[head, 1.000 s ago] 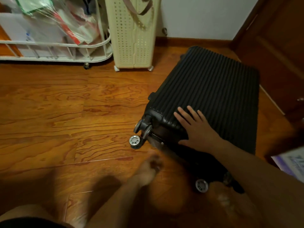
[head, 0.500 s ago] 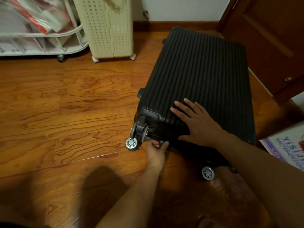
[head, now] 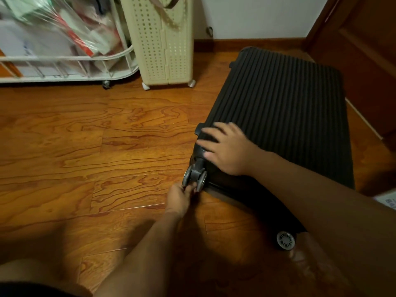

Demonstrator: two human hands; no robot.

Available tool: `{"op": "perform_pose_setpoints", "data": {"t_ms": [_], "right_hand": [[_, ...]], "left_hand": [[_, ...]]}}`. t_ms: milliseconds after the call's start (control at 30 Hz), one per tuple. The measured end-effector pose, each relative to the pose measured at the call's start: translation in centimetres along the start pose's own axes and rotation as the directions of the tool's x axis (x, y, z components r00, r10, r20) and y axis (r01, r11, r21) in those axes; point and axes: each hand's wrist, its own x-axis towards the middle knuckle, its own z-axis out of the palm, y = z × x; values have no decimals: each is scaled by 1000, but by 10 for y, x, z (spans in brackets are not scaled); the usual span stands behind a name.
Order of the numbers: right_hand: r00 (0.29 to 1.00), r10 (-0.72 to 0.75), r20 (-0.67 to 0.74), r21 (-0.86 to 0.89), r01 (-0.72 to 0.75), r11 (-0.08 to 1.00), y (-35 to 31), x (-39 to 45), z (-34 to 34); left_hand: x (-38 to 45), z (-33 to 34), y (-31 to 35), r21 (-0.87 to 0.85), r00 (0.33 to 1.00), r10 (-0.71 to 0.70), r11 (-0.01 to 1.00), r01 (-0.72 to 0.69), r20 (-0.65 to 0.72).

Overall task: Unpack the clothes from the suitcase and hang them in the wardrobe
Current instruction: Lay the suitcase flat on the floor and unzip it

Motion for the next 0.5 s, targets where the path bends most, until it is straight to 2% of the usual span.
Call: {"op": "perform_pose_setpoints", "data": {"t_ms": [100, 233, 333, 400, 500], "right_hand": [[976, -133, 172, 36, 128, 991, -26, 29, 10], [984, -169, 49, -21, 170, 985, -26, 9, 20], [977, -180, 111, -25, 184, 983, -32, -25, 17], [969, -171, 177, 19, 171, 985, -38, -47, 13], [967, -172, 188, 74, 161, 984, -41, -73, 9]], "left_hand": [[11, -15, 4, -10, 996, 68, 998, -68, 65], [24, -33, 1, 129, 975, 169, 974, -188, 145], [25, -36, 2, 300, 957, 209, 917, -263, 200], [25, -30, 1, 355, 948, 244, 884, -304, 205], [26, -14, 19, 456, 947, 259, 831, -319, 190]]}}
